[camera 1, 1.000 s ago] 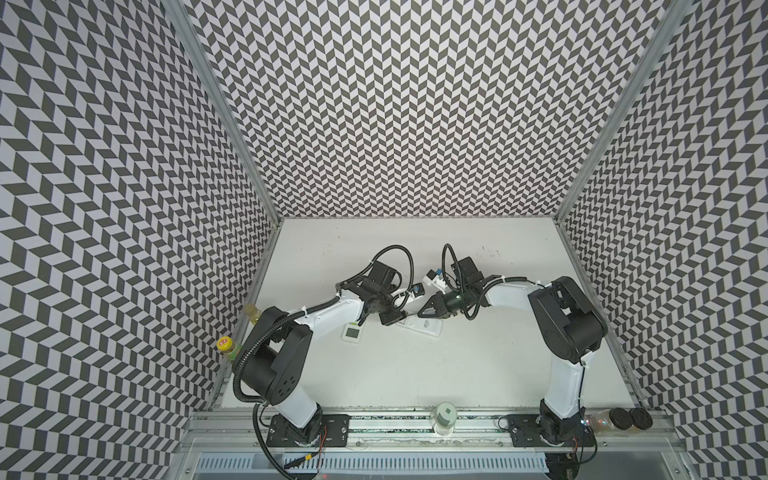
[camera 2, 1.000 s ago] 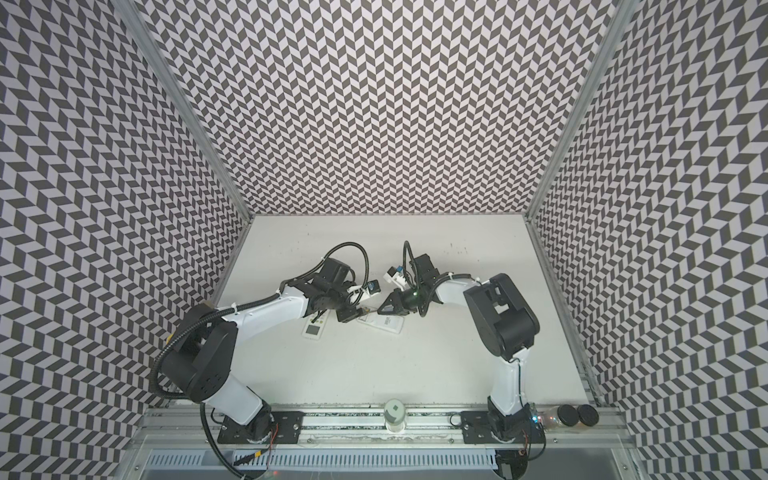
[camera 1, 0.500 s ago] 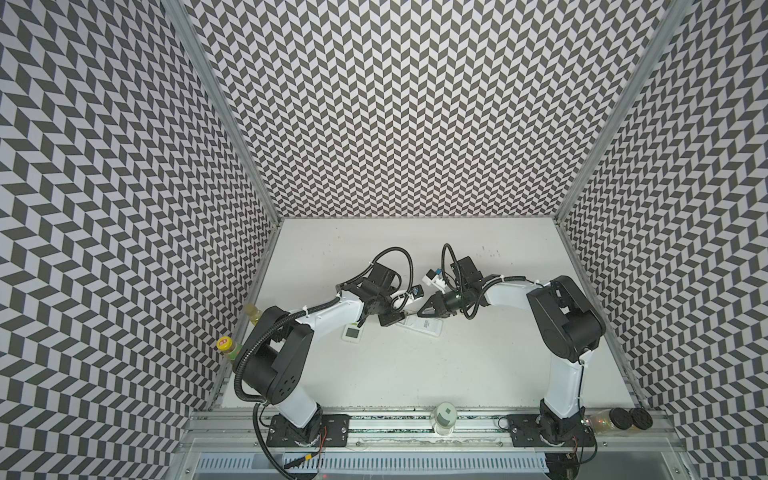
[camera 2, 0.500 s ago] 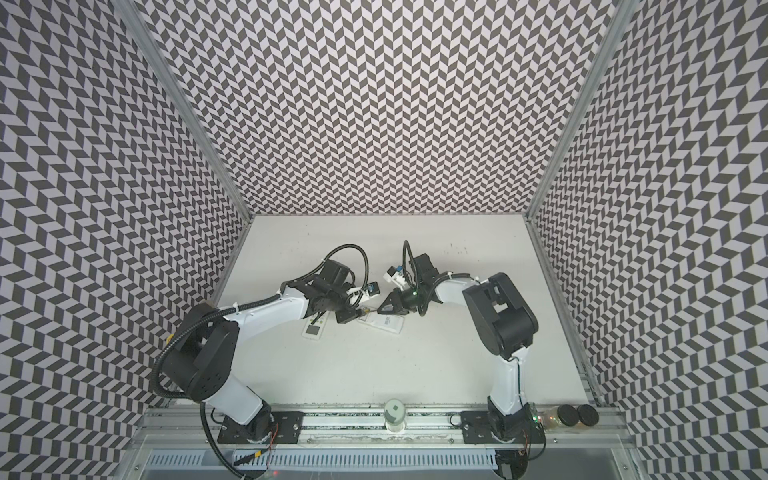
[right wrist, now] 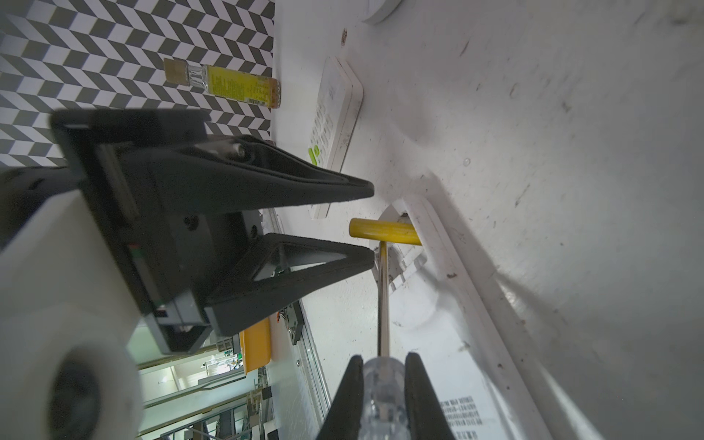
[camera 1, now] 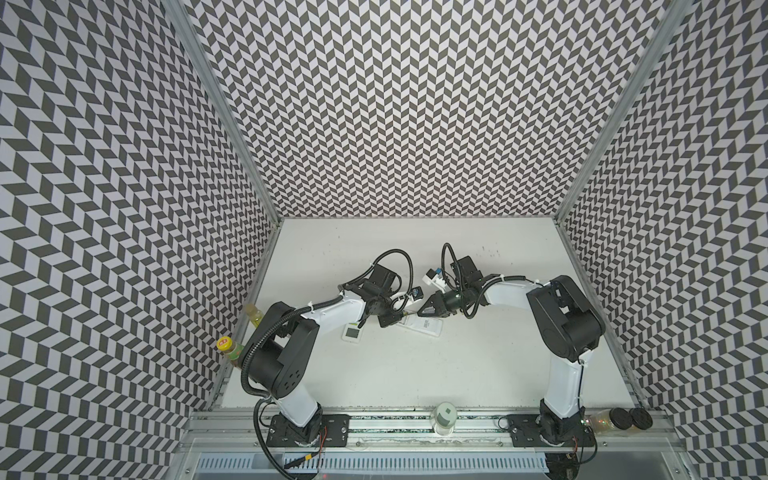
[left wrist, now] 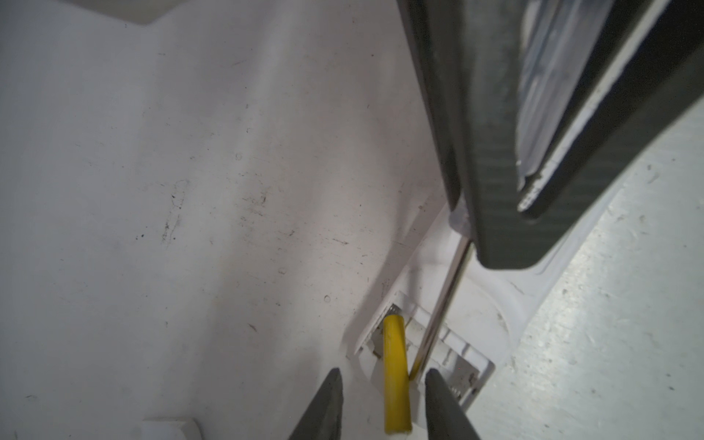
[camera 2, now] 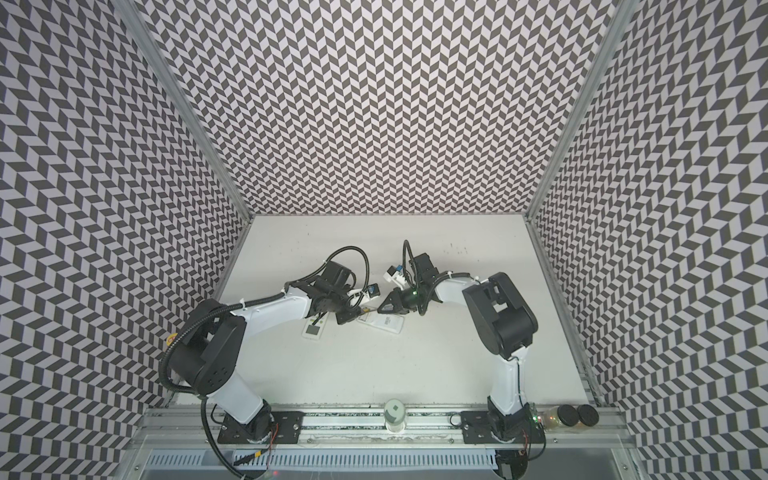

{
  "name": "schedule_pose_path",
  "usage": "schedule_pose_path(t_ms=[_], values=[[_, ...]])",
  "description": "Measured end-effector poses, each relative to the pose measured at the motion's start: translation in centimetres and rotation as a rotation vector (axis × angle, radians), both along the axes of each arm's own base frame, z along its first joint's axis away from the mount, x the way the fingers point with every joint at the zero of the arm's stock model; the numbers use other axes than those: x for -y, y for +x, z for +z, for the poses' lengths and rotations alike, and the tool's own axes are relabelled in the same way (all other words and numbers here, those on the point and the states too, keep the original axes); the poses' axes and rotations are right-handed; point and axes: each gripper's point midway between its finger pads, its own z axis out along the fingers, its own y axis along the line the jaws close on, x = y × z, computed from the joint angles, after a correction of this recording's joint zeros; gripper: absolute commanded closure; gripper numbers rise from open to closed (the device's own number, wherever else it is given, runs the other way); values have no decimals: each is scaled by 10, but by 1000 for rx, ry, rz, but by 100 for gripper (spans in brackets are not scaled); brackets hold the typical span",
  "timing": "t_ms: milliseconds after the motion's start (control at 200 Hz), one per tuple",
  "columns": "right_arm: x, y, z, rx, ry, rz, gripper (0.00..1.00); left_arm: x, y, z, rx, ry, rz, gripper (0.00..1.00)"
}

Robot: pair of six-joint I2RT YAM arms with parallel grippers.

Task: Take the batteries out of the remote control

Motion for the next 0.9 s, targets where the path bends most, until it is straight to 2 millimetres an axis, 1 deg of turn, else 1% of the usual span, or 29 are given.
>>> schedule_pose_path(t_ms=[160,300,381,456,586,731,826,901], values=[[1,0,0,0,-1,-1,100,-1,1,-3,-1,6,3,71],[2,1,0,0,-1,-4,100,-1,0,-5,-5,11,2,79],[2,1,0,1,-2,-4,100,-2,1,-4,-4,10,5,82],[3,2,-1,3,-5,-5,100,-3,1,-5,-5,10,6,89],[4,2,0,2,-14,-11,100,-4,1,-5,-11,12,10,91],[10,6,16,35,-19,-33,100,-2,2,1,-22,13,14,91],[19,10,35,84,-16,-64,100,2,6,13,-17,-9,18,92],[30,14,52,132,-15,-100,100,8,12,27,-3,-41,34,93]])
